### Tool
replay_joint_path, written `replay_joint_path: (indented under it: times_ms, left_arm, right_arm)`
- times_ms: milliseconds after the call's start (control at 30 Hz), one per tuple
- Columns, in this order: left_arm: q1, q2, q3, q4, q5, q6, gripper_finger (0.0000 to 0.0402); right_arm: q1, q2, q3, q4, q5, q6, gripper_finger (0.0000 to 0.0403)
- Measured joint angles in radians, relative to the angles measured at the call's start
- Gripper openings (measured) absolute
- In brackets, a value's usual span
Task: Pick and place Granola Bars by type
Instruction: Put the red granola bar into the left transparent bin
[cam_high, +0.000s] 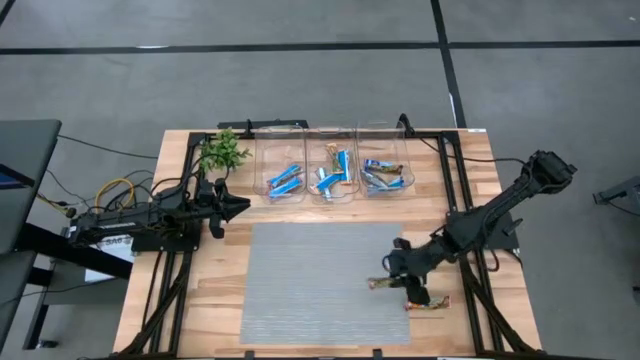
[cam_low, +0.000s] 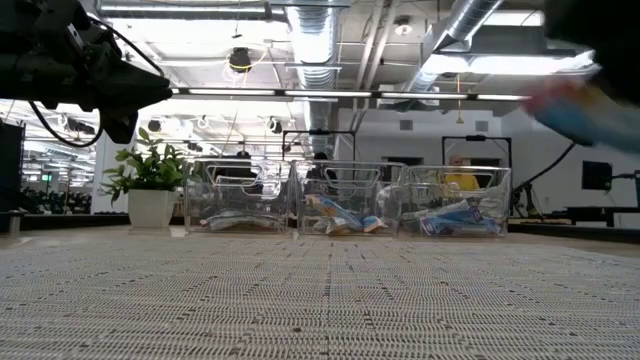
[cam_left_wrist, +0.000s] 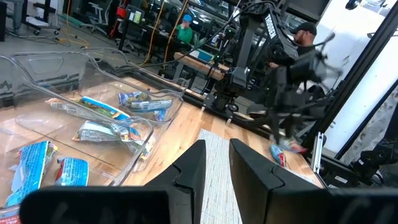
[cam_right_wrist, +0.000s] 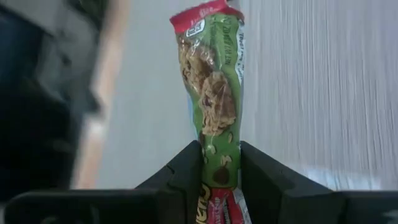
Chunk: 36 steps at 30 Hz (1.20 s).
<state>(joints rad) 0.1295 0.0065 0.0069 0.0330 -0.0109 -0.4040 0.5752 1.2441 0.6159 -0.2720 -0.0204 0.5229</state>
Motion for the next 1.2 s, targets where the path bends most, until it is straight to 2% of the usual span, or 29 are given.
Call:
replay_joint_path:
  times_ms: [333, 500, 667, 833, 1000, 1200]
  left_arm:
    - [0.000, 0.000, 0.000, 0.000, 0.000, 0.000, 0.0063]
    - [0.000, 0.000, 0.000, 0.000, 0.000, 0.000, 0.0063]
    - [0.000, 0.000, 0.000, 0.000, 0.000, 0.000, 0.0063]
    - [0.000, 0.000, 0.000, 0.000, 0.000, 0.000, 0.0063]
    - [0.000, 0.000, 0.000, 0.000, 0.000, 0.000, 0.0063]
    - [0.000, 0.000, 0.000, 0.000, 0.000, 0.000, 0.0063]
  right_arm:
    - [-0.173, -0.010, 0.000, 0.527, 0.000, -0.087, 0.0093]
    - [-0.273, -0.011, 0.002, 0.698, 0.003, -0.087, 0.0093]
    - [-0.352, 0.007, 0.015, 0.715, 0.003, -0.087, 0.0093]
    - [-0.447, 0.092, 0.084, 0.714, -0.005, -0.088, 0.0093]
    - [-0.564, 0.232, 0.222, 0.677, -0.007, -0.088, 0.0093]
    - [-0.689, 0.425, 0.471, 0.549, -0.013, -0.137, 0.0093]
